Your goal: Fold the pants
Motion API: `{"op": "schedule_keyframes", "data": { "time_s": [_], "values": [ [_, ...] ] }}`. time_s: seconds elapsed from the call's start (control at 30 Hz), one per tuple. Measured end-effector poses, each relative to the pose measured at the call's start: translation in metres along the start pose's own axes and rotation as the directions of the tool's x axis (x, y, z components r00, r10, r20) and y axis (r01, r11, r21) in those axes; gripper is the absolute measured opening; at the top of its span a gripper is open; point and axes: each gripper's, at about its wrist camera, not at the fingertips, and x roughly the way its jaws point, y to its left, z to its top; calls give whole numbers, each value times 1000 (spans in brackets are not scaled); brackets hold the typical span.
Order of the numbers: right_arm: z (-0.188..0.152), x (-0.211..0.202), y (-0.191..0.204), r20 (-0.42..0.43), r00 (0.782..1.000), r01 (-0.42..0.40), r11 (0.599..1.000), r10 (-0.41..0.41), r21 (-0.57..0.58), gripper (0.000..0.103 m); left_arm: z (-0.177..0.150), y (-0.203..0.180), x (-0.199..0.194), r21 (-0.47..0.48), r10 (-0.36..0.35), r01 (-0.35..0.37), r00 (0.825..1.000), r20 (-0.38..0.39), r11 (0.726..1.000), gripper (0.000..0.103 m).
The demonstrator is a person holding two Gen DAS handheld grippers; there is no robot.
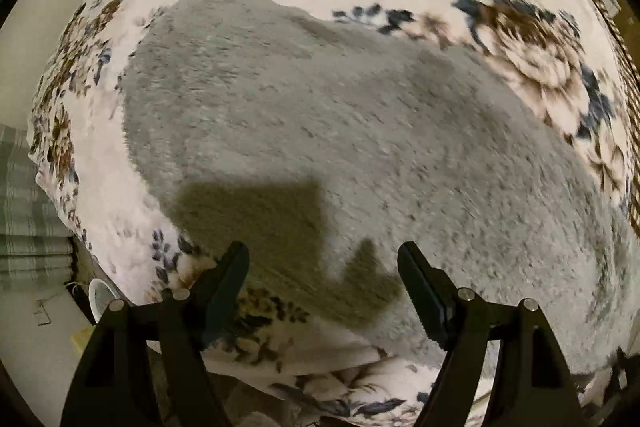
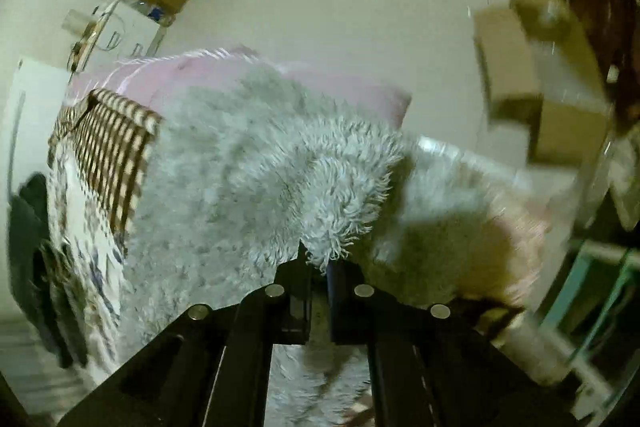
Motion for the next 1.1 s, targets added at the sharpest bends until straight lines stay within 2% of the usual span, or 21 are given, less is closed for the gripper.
{"op": "schedule_keyframes", "data": {
  "time_s": [0.13, 0.2, 0.27, 0.33, 0.37, 0.4, 0.47, 0.67, 0.77, 0.83, 0.9, 0.93, 0.97, 1.0, 1.03, 1.07, 1.1],
  "values": [
    [5, -32, -9, 60, 996, 63, 997, -65, 38, 5, 3, 13, 3, -38, -15, 15, 1000, -8, 999, 76],
    [10, -34, -23, 55, 992, 109, 993, -111, 33, 5, 3, 19, 6, -53, -23, 22, 1000, -16, 998, 76],
    [9, -18, -29, -4, 991, 136, 990, -136, 21, 6, 1, 26, 9, -66, -29, 28, 999, -24, 997, 76],
    [2, 2, -28, -106, 986, 134, 991, -132, 4, 13, 0, 33, 12, -77, -28, 26, 999, -31, 997, 76],
    [-5, 6, -26, -146, 981, 127, 992, -126, -3, 26, 0, 40, 14, -87, -30, 27, 999, -40, 996, 76],
    [-11, 4, -25, -157, 982, 107, 994, -107, -7, 44, 0, 47, 16, -99, -33, 28, 998, -47, 995, 76],
    [-31, -2, -13, -166, 984, 57, 998, -59, -16, 65, 1, 63, 17, -128, -37, 31, 998, -49, 991, 76],
    [-95, 5, 10, -274, 962, -8, 1000, 2, -19, 65, 20, 117, 21, -269, -53, 43, 998, -28, 962, 76],
    [-123, 19, 16, -318, 948, -15, 1000, 14, -2, 65, 35, 148, 35, -354, -91, 76, 995, -27, 932, 75],
    [-136, 28, 15, -335, 942, -12, 1000, 19, 22, 65, 45, 169, 49, -425, -148, 129, 989, -12, 896, 75],
    [-148, 36, 14, -339, 941, -5, 999, 18, 40, 65, 50, 182, 60, -466, -174, 162, 985, 18, 870, 75],
    [-152, 38, 14, -330, 944, -14, 999, 31, 52, 65, 52, 188, 66, -485, -196, 189, 980, 37, 854, 61],
    [-155, 39, 15, -315, 948, -24, 998, 41, 59, 59, 53, 192, 71, -500, -220, 217, 974, 54, 838, 48],
    [-159, 40, 16, -297, 954, -27, 998, 44, 60, 36, 53, 195, 75, -508, -242, 240, 968, 64, 827, 19],
    [-162, 39, 19, -279, 960, -12, 999, 25, 50, 22, 53, 196, 76, -511, -258, 257, 964, 70, 820, 13],
    [-165, 39, 23, -267, 964, 0, 999, 10, 40, 11, 53, 197, 77, -511, -269, 272, 960, 80, 816, 12],
    [-168, 36, 27, -253, 968, 7, 1000, 0, 27, 9, 50, 198, 72, -499, -275, 292, 955, 108, 816, 8]
  ]
}}
